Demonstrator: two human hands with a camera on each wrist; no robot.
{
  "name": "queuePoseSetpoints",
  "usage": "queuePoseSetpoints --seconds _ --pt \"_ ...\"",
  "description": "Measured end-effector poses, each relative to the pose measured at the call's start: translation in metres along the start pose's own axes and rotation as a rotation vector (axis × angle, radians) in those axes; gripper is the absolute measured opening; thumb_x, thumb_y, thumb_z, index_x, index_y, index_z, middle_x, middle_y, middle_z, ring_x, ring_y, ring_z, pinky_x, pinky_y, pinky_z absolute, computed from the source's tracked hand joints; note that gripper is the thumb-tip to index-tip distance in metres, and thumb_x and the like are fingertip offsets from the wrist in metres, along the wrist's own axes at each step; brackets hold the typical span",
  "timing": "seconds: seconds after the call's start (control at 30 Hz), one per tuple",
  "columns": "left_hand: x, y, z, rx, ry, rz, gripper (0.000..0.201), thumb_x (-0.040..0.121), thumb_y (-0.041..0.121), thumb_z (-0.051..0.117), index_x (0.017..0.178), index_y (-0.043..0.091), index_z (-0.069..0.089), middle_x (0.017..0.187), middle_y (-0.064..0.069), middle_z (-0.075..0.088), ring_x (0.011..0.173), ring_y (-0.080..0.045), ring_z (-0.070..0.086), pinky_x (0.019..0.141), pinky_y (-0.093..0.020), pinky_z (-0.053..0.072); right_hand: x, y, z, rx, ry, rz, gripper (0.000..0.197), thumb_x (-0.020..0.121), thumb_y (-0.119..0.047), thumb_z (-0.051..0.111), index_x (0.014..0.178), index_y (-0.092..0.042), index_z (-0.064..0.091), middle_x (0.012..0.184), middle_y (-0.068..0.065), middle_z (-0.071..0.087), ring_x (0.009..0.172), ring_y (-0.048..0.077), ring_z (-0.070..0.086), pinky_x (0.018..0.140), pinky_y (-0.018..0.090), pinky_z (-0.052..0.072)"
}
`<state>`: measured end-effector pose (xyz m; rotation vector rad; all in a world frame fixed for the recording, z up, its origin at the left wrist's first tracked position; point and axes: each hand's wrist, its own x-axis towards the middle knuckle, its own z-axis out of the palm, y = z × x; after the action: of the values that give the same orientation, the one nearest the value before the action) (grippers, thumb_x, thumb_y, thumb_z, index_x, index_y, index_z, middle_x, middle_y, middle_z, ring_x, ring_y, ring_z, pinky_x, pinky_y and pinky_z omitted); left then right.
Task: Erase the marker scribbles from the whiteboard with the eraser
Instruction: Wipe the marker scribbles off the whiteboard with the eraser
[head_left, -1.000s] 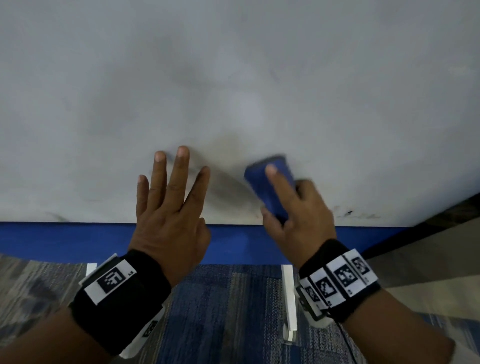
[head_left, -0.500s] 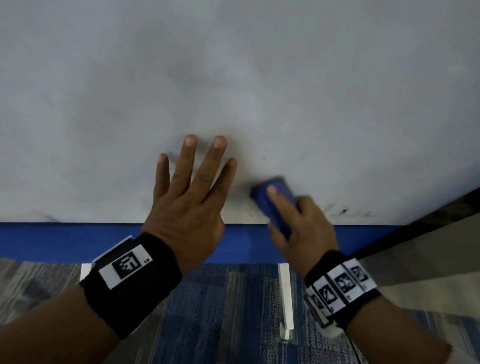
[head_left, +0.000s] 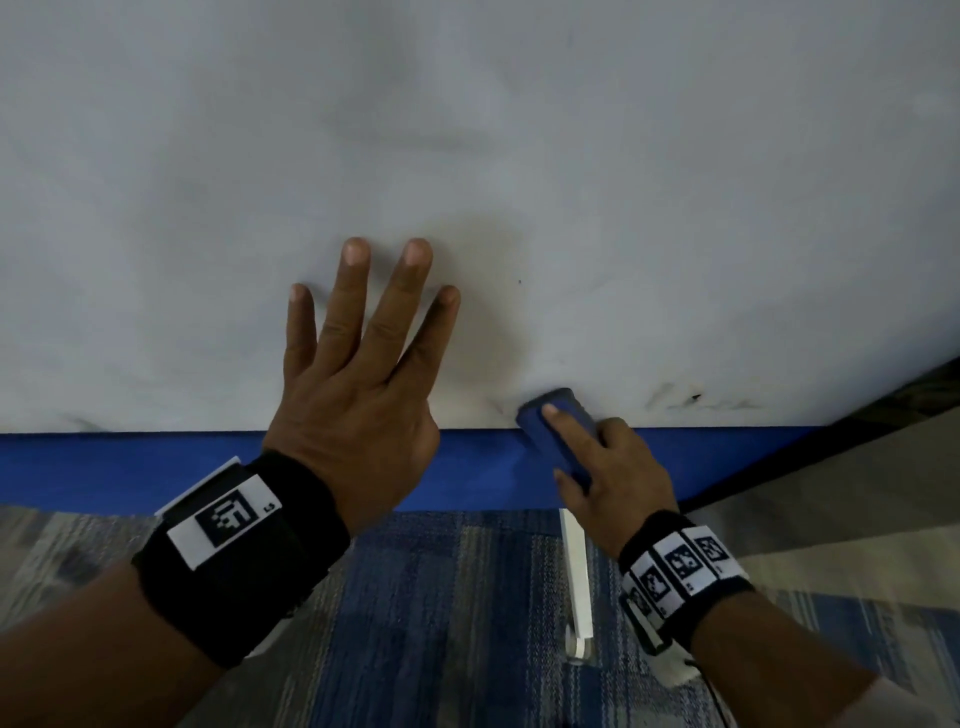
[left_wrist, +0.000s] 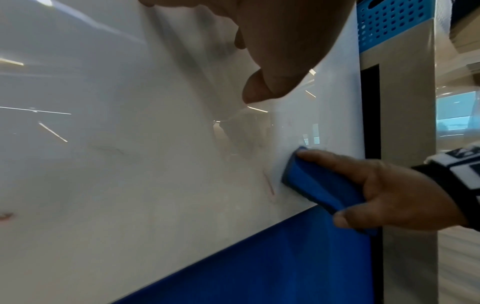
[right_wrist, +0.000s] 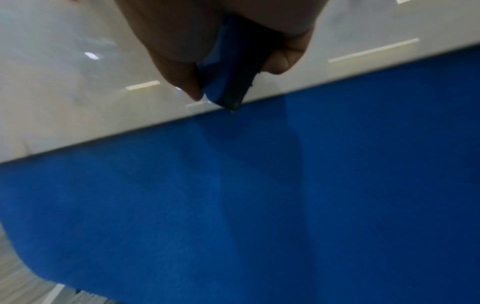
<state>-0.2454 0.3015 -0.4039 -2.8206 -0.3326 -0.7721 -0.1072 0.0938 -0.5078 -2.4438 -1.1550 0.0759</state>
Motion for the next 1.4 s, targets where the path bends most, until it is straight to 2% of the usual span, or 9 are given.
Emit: queuePoseSetpoints --seconds 0.07,0.17,0.23,0.43,0.63,0.87,1.1,1.3,1.4 --pt "0.000 -0.001 0.000 0.002 0.004 0.003 0.090 0.071 0.011 0.070 0.155 0.011 0.037 0.166 -0.011 0.008 0.152 -0.045 0.006 0.116 -0.071 0.014 0.000 0.002 -0.010 0.008 0.052 -0.005 0.106 0.075 -0.025 0.080 0.147 -0.059 0.010 0.088 -0.003 0.041 0.069 0.015 0.042 0.052 0.025 0.038" --pt "0.000 -0.001 0.001 0.007 0.011 0.001 0.090 0.070 0.010 0.069 0.154 0.010 0.037 0.166 -0.012 0.010 0.151 -0.047 0.007 0.115 -0.072 0.014 0.019 -0.012 -0.037 0.108 0.374 -0.092 0.094 0.073 -0.021 0.080 0.144 -0.048 0.026 0.092 0.006 0.048 0.067 0.017 0.044 0.054 0.025 0.037" --pt "0.000 0.000 0.002 0.001 0.015 -0.004 0.091 0.070 0.009 0.067 0.155 0.010 0.036 0.166 -0.014 0.013 0.151 -0.048 0.007 0.115 -0.072 0.014 0.031 -0.027 -0.041 0.129 0.443 -0.112 0.089 0.074 -0.023 0.079 0.145 -0.040 0.028 0.091 0.006 0.047 0.068 0.013 0.038 0.054 0.023 0.032" --pt "-0.001 -0.001 0.001 -0.007 0.002 0.001 0.092 0.070 0.011 0.067 0.156 0.011 0.035 0.167 -0.012 0.011 0.152 -0.045 0.005 0.116 -0.071 0.015 0.008 -0.003 0.014 -0.145 -0.115 -0.126 0.102 0.079 -0.022 0.072 0.148 -0.056 0.005 0.087 0.004 0.046 0.075 0.027 0.052 0.053 0.032 0.047" --pt "-0.001 -0.003 0.003 0.002 0.013 0.004 0.089 0.070 0.011 0.064 0.155 0.010 0.037 0.165 -0.012 0.012 0.152 -0.046 0.008 0.115 -0.071 0.016 0.015 -0.032 0.004 -0.011 0.171 -0.168 0.084 0.078 -0.016 0.073 0.147 -0.042 0.032 0.085 0.003 0.044 0.070 0.025 0.048 0.055 0.026 0.032" --pt "-0.004 -0.005 0.002 0.010 0.000 0.011 0.090 0.070 0.011 0.064 0.155 0.012 0.036 0.167 -0.011 0.013 0.153 -0.043 0.006 0.117 -0.069 0.015 0.006 0.019 0.010 -0.242 -0.070 -0.142 0.111 0.068 -0.008 0.076 0.148 -0.055 0.013 0.084 0.006 0.047 0.070 0.028 0.050 0.055 0.036 0.049" --pt "-0.004 -0.004 -0.003 0.020 -0.051 0.001 0.085 0.070 0.014 0.061 0.153 0.010 0.041 0.167 -0.011 0.012 0.154 -0.040 0.005 0.115 -0.071 0.017 -0.005 0.027 -0.026 -0.071 0.146 -0.048 0.087 0.072 -0.019 0.082 0.144 -0.039 0.037 0.082 0.004 0.044 0.064 0.022 0.047 0.054 0.025 0.033" --pt "-0.003 -0.002 -0.013 0.018 -0.116 -0.011 0.085 0.067 0.015 0.063 0.150 0.009 0.045 0.167 -0.011 0.015 0.154 -0.040 0.010 0.115 -0.070 0.018 -0.004 0.019 -0.018 -0.050 -0.065 -0.014 0.112 0.072 -0.024 0.083 0.150 -0.054 0.008 0.083 -0.004 0.035 0.066 0.017 0.045 0.052 0.022 0.035" --pt "0.000 -0.002 -0.026 -0.006 -0.193 -0.021 0.084 0.068 0.018 0.063 0.149 0.009 0.047 0.167 -0.010 0.017 0.154 -0.039 0.014 0.114 -0.069 0.022 0.004 -0.005 -0.045 0.012 0.078 -0.023 0.109 0.074 -0.024 0.082 0.149 -0.055 0.009 0.086 -0.006 0.033 0.067 0.013 0.038 0.051 0.024 0.036"
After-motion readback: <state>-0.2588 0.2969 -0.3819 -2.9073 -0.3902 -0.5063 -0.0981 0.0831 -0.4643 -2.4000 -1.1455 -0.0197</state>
